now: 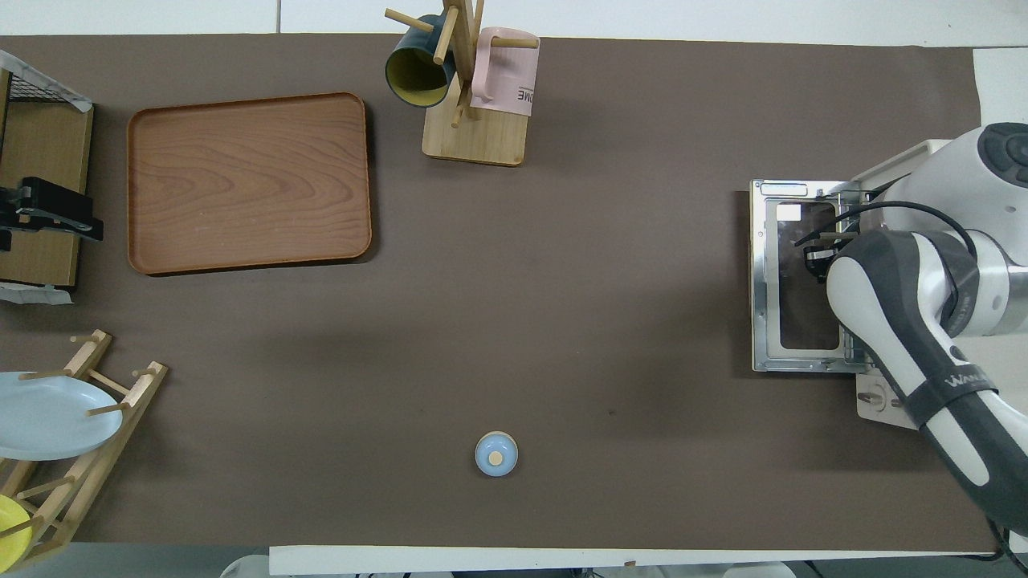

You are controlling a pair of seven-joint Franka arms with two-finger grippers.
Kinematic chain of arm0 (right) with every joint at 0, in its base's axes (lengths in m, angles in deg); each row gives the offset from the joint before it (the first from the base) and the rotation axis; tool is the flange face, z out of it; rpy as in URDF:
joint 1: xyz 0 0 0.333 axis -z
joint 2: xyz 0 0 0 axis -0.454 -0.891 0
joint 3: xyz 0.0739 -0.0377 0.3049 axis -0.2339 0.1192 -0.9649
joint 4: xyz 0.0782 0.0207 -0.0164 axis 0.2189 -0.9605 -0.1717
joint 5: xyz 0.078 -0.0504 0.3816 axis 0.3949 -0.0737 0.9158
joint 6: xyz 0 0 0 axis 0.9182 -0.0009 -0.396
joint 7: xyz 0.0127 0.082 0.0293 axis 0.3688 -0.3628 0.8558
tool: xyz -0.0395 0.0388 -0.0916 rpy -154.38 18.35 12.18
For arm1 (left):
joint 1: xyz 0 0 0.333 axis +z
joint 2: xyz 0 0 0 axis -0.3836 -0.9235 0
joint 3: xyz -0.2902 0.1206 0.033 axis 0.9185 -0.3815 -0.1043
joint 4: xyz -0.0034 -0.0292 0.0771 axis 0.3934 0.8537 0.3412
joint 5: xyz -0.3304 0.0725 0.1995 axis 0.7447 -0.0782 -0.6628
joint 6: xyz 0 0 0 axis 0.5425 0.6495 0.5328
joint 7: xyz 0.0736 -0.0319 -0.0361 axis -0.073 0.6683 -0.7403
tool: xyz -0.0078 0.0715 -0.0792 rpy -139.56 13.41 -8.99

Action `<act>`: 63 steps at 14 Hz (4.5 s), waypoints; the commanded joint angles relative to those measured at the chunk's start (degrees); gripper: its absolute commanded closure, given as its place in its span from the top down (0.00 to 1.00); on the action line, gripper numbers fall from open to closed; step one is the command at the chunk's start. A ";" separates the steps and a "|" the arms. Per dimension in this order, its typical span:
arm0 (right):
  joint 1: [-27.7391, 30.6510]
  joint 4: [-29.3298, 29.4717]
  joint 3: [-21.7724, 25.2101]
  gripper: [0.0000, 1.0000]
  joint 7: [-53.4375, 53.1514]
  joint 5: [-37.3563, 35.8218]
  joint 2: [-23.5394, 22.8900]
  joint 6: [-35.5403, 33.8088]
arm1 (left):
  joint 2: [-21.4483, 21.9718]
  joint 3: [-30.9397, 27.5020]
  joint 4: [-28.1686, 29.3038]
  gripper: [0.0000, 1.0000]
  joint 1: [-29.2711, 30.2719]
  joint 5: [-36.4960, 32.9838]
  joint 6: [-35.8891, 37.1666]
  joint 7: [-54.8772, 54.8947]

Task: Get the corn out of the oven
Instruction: 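Reach into the oven and grasp the green plate with the right gripper, then pull the plate out and set it mid-table with the right gripper, then grasp the corn with the left gripper while the right gripper shuts the oven, then carry the yellow corn to the wooden tray with the left gripper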

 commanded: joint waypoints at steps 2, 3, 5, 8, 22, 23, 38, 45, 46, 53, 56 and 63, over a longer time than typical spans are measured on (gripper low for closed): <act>-6.01 10.27 -0.37 0.00 -0.98 -1.95 -2.50 -10.05 | -0.05 0.07 -0.54 1.00 0.02 0.19 0.83 0.01; -9.08 13.79 -0.45 0.00 -3.95 -1.51 -3.64 -12.34 | -0.05 0.07 -0.54 1.00 0.02 0.19 0.92 0.01; -17.24 20.12 -0.63 0.00 -14.47 -0.98 -6.27 -15.42 | -0.05 0.07 -0.54 1.00 0.02 0.19 0.92 0.01; -29.55 37.41 -0.63 0.00 -33.10 3.05 -19.34 -22.62 | -0.05 0.07 -0.54 1.00 0.02 0.19 0.92 0.01; -43.83 55.40 -1.69 0.99 -60.85 12.13 -36.80 -4.88 | 0.65 -0.10 0.86 1.00 1.61 0.18 1.71 -0.25; -42.44 54.53 -1.69 0.99 -57.88 9.94 -34.09 -5.93 | 1.26 0.07 1.82 1.00 1.61 0.10 1.27 -0.25; -9.11 -1.38 -1.60 0.00 -10.04 -0.89 -6.37 5.20 | -5.83 1.04 28.91 1.00 -41.62 0.36 -49.77 -37.60; -8.14 3.60 -1.60 0.00 -7.86 -9.14 -7.25 -0.99 | -19.82 0.86 18.88 1.00 -43.04 0.27 -52.34 -38.05; -7.97 5.89 -1.60 0.00 -5.58 -9.16 -6.99 -4.24 | -20.00 0.95 18.97 1.00 -43.04 0.27 -52.34 -38.05; 2.66 8.90 -1.77 0.00 12.89 -8.19 0.91 -13.32 | -20.00 0.43 18.62 0.34 -41.29 0.62 -51.30 -38.31; 3.28 10.12 -1.69 0.11 13.43 -6.36 2.84 -14.28 | -19.30 -0.10 16.51 0.08 -38.12 4.05 -45.16 -40.50; 6.79 32.69 -1.51 1.00 12.81 7.09 4.52 -32.55 | -11.91 -0.54 15.20 0.00 -20.84 -0.41 -31.06 -40.34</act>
